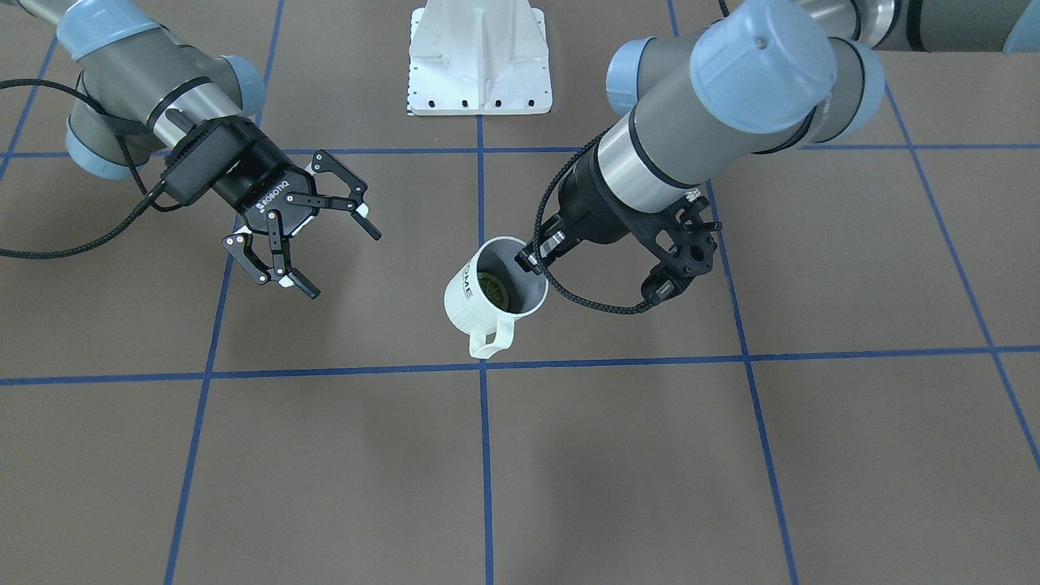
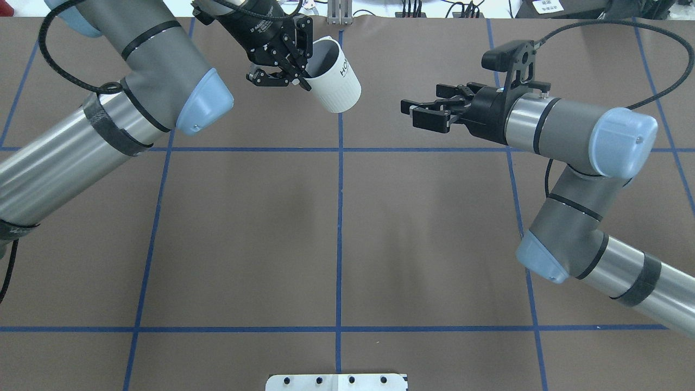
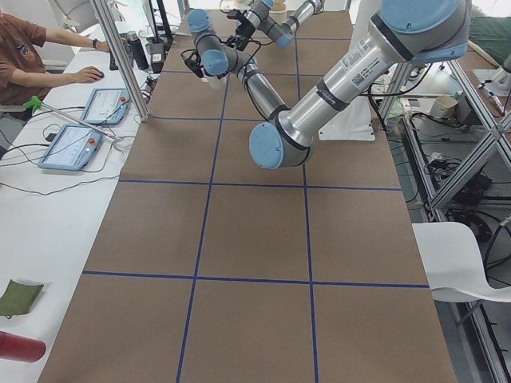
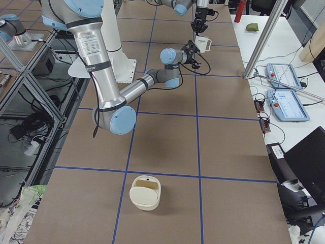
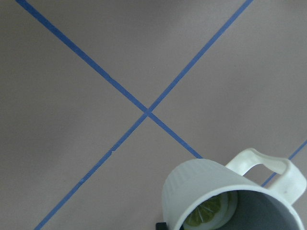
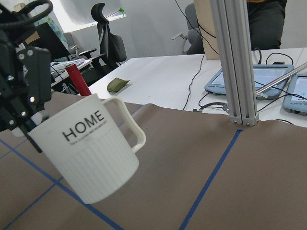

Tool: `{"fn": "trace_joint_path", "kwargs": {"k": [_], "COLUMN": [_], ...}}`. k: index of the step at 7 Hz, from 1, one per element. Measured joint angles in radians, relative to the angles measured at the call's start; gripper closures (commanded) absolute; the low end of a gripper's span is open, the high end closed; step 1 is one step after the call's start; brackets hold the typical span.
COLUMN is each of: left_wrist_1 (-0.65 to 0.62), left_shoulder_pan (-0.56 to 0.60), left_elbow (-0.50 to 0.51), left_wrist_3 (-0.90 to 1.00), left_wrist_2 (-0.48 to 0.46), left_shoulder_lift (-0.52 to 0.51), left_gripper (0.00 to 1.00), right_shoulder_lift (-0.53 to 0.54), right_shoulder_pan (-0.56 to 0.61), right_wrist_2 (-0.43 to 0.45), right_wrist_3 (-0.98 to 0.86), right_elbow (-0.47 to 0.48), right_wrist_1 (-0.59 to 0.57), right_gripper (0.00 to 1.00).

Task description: Left arm hands cup to right arm to dump lemon

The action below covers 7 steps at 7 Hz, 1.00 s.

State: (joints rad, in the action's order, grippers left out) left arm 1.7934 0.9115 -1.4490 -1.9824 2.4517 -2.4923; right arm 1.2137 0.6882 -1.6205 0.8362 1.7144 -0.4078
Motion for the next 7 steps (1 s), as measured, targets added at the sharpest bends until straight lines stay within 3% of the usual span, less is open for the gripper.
{"fn": "trace_joint_path", "kwargs": {"k": [2, 7], "left_wrist_1": [0.001, 0.000], "left_shoulder_pan": [-0.011, -0.051], "left_elbow": [0.070, 0.111], "left_wrist_3": [-0.031, -0.035], "left_wrist_2": [0.000, -0.001], "left_shoulder_lift": [-0.047, -0.080], "left_gripper": [1.00, 1.00], "right_shoulder_lift": [-0.009, -0.034], "right_shoulder_pan": [-0.056, -0.143], "right_wrist_2": [0.094, 0.257], "right_wrist_3": [-0.074, -0.201], "right_elbow": [-0.002, -0.007], "right_wrist_1": [-0.008, -0.077], "right_gripper": [0.01, 0.00]}}
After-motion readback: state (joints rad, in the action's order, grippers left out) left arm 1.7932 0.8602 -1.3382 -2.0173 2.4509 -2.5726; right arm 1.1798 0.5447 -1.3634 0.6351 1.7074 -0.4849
